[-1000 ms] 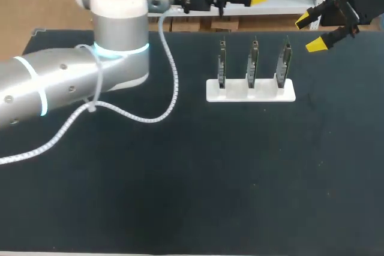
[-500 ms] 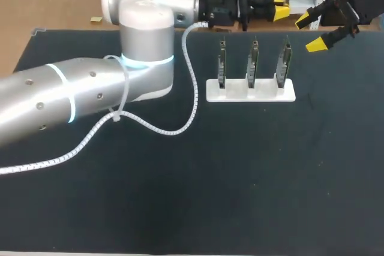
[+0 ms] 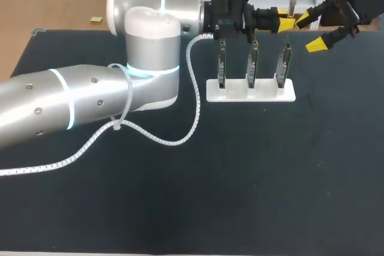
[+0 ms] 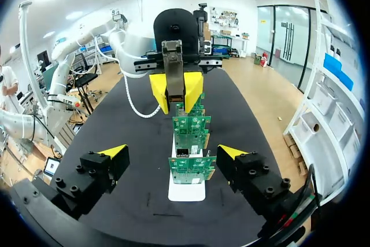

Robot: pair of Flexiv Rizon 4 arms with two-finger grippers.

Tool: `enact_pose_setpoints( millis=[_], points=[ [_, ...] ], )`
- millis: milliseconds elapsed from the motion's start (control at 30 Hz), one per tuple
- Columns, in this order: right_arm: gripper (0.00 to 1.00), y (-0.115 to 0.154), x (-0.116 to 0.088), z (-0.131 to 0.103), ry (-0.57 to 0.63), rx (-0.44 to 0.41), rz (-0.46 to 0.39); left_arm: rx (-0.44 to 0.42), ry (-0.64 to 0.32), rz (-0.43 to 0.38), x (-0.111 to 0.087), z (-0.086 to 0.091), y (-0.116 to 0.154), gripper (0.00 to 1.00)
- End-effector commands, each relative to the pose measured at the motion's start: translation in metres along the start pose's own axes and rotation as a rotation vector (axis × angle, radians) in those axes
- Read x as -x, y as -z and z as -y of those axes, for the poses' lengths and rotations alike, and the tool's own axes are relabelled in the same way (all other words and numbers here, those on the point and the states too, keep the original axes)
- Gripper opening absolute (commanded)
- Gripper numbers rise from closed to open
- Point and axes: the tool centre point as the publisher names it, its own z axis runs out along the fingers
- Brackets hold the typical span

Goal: Pick up the optical module with the left hand, and insert it into the network port with the right hand.

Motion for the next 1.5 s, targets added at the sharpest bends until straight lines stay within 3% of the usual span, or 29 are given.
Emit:
enact_pose_setpoints(
  millis=[33,667,1500],
  points=[
    [1.00,0.000,0.000,-0.002,0.000,-0.004,-0.001,0.036,0.003,0.010,-0.002,0.009,0.003,0.00],
    [1.00,0.000,0.000,-0.002,0.000,-0.004,-0.001,-0.027,0.010,-0.005,-0.012,0.008,-0.005,0.00],
    [1.00,0.000,0.000,-0.002,0.000,-0.004,-0.001,-0.050,0.027,-0.010,-0.016,0.004,-0.014,0.00]
  ],
)
